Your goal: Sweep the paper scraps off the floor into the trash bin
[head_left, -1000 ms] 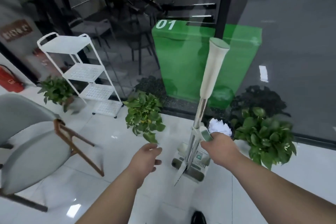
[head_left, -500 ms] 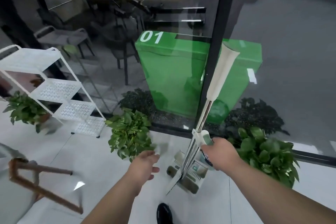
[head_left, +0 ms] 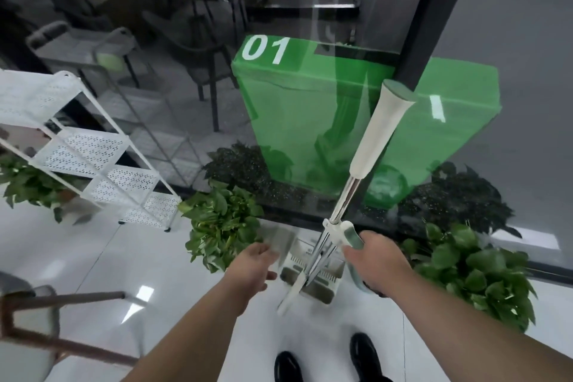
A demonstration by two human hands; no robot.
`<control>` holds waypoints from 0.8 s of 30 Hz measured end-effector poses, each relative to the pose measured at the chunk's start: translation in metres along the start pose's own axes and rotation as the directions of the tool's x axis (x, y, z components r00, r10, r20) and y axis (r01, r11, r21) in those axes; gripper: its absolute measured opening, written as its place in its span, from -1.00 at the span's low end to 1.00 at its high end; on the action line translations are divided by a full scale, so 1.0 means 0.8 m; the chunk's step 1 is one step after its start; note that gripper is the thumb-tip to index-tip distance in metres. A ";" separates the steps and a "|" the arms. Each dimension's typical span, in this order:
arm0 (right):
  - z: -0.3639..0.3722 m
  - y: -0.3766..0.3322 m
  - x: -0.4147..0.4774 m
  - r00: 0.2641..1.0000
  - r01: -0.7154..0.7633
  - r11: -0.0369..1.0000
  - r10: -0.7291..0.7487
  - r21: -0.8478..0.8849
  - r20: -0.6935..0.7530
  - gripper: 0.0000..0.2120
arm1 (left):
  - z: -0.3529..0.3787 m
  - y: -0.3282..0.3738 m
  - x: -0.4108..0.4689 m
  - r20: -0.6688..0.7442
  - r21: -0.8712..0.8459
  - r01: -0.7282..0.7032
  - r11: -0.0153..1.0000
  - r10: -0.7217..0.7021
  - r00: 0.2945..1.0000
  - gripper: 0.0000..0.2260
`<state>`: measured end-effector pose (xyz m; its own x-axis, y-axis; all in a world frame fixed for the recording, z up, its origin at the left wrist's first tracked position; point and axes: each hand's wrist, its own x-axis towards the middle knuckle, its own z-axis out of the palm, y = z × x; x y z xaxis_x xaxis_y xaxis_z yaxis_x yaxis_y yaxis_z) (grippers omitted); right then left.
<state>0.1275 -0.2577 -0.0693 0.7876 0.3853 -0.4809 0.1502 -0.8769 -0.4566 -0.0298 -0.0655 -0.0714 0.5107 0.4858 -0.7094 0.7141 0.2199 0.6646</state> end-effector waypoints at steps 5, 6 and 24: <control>-0.009 0.006 0.042 0.998 0.042 0.999 -0.040 -0.033 0.057 -0.76 | 0.012 0.010 0.015 -0.028 -0.009 0.034 0.999 -0.034 0.999 -0.71; -0.011 0.008 0.051 0.996 0.051 0.998 -0.050 -0.027 0.068 -0.76 | 0.015 0.013 0.016 -0.030 -0.006 0.035 0.999 -0.035 0.999 -0.70; -0.008 0.053 0.154 0.975 0.156 0.982 -0.136 -0.104 0.178 -0.77 | 0.064 0.020 0.047 -0.120 -0.033 0.156 0.987 -0.159 0.980 -0.78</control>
<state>0.2345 -0.2491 -0.1432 0.6410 0.5461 -0.5393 0.3328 -0.8309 -0.4459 0.0251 -0.0869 -0.0994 0.3297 0.5425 -0.7727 0.7690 0.3204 0.5531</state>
